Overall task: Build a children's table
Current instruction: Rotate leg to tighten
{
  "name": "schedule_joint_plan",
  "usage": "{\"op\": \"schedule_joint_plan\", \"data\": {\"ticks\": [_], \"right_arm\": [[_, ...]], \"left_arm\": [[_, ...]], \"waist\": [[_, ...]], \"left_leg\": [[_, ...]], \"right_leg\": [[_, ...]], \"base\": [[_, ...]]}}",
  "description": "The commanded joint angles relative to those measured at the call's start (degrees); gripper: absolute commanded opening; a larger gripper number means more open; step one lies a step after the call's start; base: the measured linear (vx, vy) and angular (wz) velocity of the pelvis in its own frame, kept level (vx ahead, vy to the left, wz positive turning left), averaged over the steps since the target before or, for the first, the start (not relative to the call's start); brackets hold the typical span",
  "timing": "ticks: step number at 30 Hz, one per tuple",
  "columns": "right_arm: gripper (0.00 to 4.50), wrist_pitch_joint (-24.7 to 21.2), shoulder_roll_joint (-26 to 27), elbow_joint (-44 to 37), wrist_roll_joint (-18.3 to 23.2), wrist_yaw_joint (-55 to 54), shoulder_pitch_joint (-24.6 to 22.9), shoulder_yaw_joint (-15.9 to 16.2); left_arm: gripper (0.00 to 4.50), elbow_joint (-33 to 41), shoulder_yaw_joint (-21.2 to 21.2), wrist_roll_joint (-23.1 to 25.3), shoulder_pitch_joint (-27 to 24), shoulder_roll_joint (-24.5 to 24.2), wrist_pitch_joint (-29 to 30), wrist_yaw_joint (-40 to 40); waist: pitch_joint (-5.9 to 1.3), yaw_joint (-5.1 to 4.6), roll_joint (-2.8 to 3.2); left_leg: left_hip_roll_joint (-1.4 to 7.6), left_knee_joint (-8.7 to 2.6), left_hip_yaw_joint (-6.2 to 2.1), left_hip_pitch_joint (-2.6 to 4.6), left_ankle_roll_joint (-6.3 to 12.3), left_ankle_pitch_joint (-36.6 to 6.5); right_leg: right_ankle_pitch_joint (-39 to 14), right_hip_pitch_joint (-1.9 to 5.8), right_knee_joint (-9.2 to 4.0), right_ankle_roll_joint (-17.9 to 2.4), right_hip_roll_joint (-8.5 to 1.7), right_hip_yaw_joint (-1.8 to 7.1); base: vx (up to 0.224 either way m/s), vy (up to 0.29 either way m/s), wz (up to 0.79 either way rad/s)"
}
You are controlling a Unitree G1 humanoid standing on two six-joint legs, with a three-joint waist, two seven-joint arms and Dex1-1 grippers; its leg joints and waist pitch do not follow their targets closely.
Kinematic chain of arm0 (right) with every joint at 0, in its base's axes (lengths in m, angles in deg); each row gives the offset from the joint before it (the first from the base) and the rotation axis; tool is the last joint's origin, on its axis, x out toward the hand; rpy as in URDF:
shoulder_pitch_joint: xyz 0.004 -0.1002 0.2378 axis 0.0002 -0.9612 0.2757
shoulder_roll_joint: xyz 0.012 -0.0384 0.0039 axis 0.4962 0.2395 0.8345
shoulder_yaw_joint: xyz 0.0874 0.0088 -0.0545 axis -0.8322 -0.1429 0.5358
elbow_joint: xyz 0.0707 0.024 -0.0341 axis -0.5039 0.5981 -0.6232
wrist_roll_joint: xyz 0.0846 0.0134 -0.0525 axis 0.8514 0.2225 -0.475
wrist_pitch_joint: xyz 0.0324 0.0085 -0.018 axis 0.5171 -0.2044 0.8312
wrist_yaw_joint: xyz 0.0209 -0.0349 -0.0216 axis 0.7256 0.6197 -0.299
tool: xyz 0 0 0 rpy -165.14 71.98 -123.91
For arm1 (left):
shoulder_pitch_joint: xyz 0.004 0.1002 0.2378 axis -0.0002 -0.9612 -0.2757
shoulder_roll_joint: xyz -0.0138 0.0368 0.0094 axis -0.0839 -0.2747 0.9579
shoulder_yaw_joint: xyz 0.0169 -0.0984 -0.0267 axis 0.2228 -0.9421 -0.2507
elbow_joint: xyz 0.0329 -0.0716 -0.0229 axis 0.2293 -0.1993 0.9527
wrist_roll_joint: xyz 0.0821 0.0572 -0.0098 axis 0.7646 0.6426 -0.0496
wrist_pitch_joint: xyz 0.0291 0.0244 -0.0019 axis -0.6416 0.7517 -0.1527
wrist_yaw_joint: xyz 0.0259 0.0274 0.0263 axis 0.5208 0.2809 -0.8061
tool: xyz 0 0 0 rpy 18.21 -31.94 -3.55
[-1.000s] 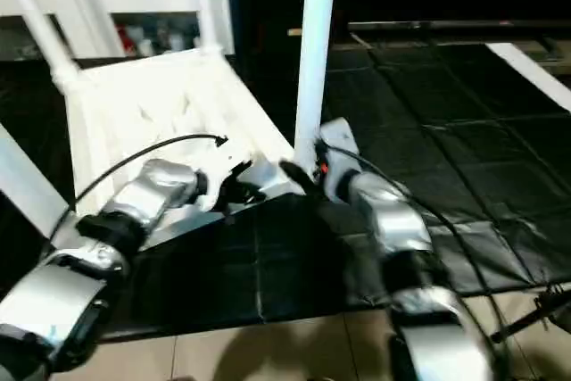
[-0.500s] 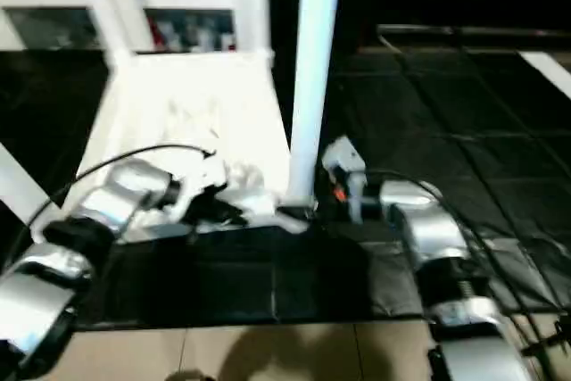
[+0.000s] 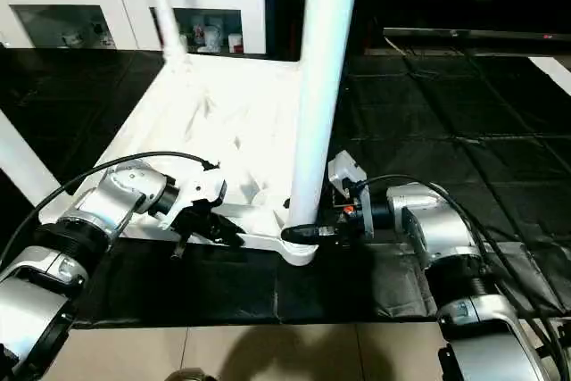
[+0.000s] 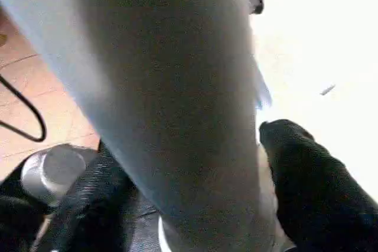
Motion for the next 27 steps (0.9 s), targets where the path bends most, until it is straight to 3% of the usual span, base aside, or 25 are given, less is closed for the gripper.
{"op": "schedule_joint_plan", "data": {"ticks": [1,8,13,16,20,22,27], "right_arm": [[2.81,-0.4,-0.6,0.2,0.2,1.0,1.1,0.2],[2.38,-1.0,-0.6,-0.2,0.7,1.7,0.8,0.6],[2.25,-2.8,0.9,-1.4,1.9,-0.8,0.0,-0.6],[2.22,-2.5,2.5,-1.8,0.6,-6.8,-0.6,-1.2],[2.12,-3.0,5.9,-1.3,-1.4,-16.3,-0.7,-2.0],[2.12,-4.6,11.2,1.2,-2.4,-27.8,0.8,-4.1],[2.10,-5.4,17.4,5.2,-4.1,-41.0,4.0,-5.6]], "left_arm": [[0.00,2.0,0.6,-0.9,0.8,-0.1,-0.7,2.5],[0.00,1.5,0.5,-0.7,1.0,-0.2,-0.9,1.9],[0.00,0.4,-1.4,-1.2,1.7,1.1,2.5,-2.8],[0.00,0.0,-2.8,-1.8,2.4,2.5,5.2,-6.6],[0.00,0.0,-3.8,-1.9,3.3,4.4,9.1,-11.2],[0.00,-0.1,-5.2,-2.3,4.5,7.2,13.1,-17.0],[0.00,-1.1,-7.6,-2.5,6.3,11.4,17.3,-28.0]], "waist": [[-4.71,-0.40,0.04],[-4.63,-0.39,-0.03],[-4.52,-0.41,-0.12],[-4.46,-0.44,-0.33],[-4.34,-1.26,-0.29],[-4.40,-2.72,-0.36],[-4.43,-4.55,-0.39]], "left_leg": [[1.76,-3.36,-0.14,0.23,4.11,-7.1],[1.70,-3.39,-0.08,0.34,3.90,-7.8],[1.68,-3.42,-0.06,0.32,3.74,-7.8],[1.52,-3.46,-0.07,0.34,3.26,-7.9],[1.40,-3.62,-0.13,0.23,2.34,-8.4],[1.11,-3.66,-0.23,0.03,1.61,-7.6],[0.59,-3.44,-0.16,-0.15,2.18,-6.9]], "right_leg": [[-12.3,3.80,-3.64,-10.5,-4.36,3.28],[-13.4,3.76,-3.81,-10.4,-4.36,3.27],[-14.4,3.74,-3.90,-9.9,-4.34,3.24],[-16.8,3.76,-4.16,-8.8,-4.38,3.18],[-18.6,3.76,-4.35,-7.9,-4.27,3.12],[-17.7,3.93,-4.27,-8.0,-4.20,3.06],[-17.9,4.16,-4.67,-8.6,-4.10,2.94]], "base": [[0.000,0.000,0.00],[0.000,0.000,0.00],[0.000,0.000,0.00],[0.000,0.000,0.00],[0.000,0.000,0.00],[0.000,0.000,0.00],[0.000,0.000,0.00]]}}
